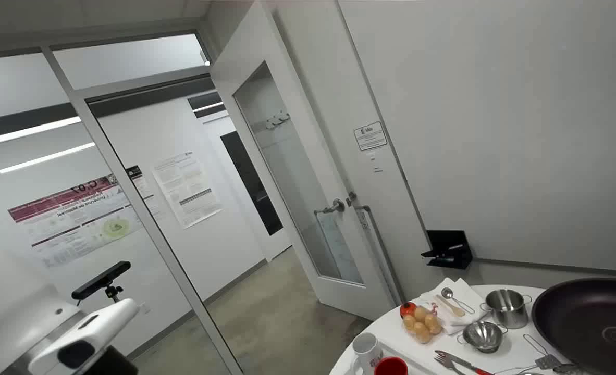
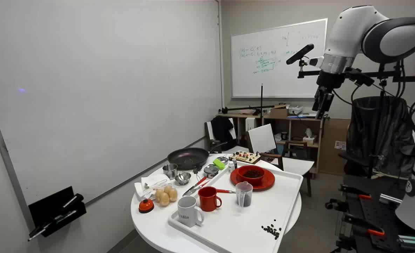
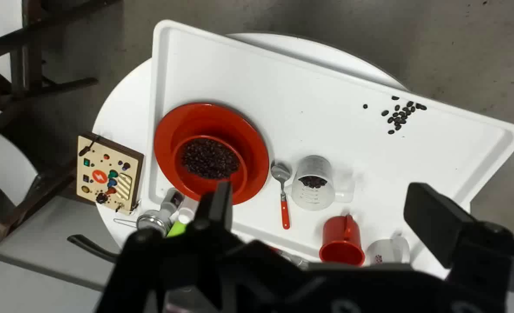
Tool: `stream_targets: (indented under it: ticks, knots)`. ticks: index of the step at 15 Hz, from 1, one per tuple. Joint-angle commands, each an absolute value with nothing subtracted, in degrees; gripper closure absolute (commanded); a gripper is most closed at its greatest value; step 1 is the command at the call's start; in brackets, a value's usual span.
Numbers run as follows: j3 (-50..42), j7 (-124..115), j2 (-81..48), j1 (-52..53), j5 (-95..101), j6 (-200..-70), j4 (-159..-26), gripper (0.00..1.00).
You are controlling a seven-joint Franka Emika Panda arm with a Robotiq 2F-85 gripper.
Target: Pour the contents of the jug into the bowl
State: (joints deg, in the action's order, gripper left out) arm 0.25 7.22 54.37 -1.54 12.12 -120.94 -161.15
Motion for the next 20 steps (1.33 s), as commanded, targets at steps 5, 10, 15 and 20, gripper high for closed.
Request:
stream_targets:
  ticks: [5,10,15,20]
  knots:
    - [-0.03,6.98,53.71,-1.19,12.39,-120.39,-162.69,0.00]
    - [3.73,-0.93,49.16,-3.23,11.52,-118.14,-159.90,0.00]
    - [9.98,-17.86,35.09,-2.84,6.11,-118.03,-152.28,0.00]
    - [18.24,-36.68,20.55,-3.67,5.92,-125.74,-145.44,0.00]
